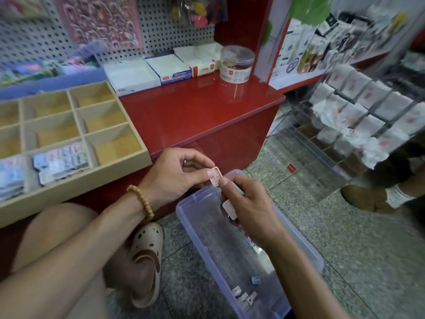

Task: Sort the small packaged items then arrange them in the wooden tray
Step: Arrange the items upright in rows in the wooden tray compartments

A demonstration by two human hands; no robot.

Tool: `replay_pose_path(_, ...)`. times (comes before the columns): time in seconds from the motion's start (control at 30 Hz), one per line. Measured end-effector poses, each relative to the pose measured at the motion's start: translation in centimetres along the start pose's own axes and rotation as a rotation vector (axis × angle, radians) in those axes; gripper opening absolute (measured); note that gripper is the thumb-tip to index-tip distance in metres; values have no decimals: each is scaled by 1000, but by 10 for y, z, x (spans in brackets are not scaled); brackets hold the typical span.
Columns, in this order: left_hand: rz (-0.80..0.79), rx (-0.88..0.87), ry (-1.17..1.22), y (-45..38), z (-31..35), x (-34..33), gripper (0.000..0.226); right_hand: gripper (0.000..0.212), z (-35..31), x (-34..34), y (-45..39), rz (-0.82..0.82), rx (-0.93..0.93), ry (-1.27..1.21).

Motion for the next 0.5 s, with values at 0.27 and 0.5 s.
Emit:
replay_pose_path(0.27,127,-158,-310,32,34,55,34,26,-28,-55,-5,-68,10,-50)
replay_pose_path(0.5,337,-144,-528,60,31,130,24,24,-40,-104,-23,-80,-11,-43)
Point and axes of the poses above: each hand's wrist, its own y-axis away from the middle knuckle, its own x-axis out of the back of the hand, z = x × y, the point moved 9 cm from there along -y, towards the middle knuckle, and after that the axes turned 10 degrees about -y, right-handed, at the moved point
